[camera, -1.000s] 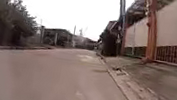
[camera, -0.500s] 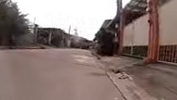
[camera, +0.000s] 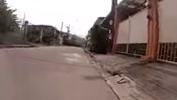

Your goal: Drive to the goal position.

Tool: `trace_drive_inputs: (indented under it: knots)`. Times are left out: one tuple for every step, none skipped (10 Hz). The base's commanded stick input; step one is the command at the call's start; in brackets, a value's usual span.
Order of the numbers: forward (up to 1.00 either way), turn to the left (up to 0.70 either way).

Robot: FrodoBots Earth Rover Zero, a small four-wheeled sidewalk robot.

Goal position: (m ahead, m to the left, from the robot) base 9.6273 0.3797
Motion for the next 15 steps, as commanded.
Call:
trace_drive_inputs:
  knots:
    - [0.85,0.0]
    - [0.85,0.0]
    - [0.85,0.0]
    - [0.85,0.0]
    - [0.85,0.0]
    - [0.85,0.0]
    - [0.85,0.0]
    - [0.85,0.0]
    - [0.85,0.0]
    - [0.85,0.0]
    - [0.85,0.0]
    - [0.85,0.0]
    - [0.85,0.0]
    - [0.85,0.0]
    - [0.85,0.0]
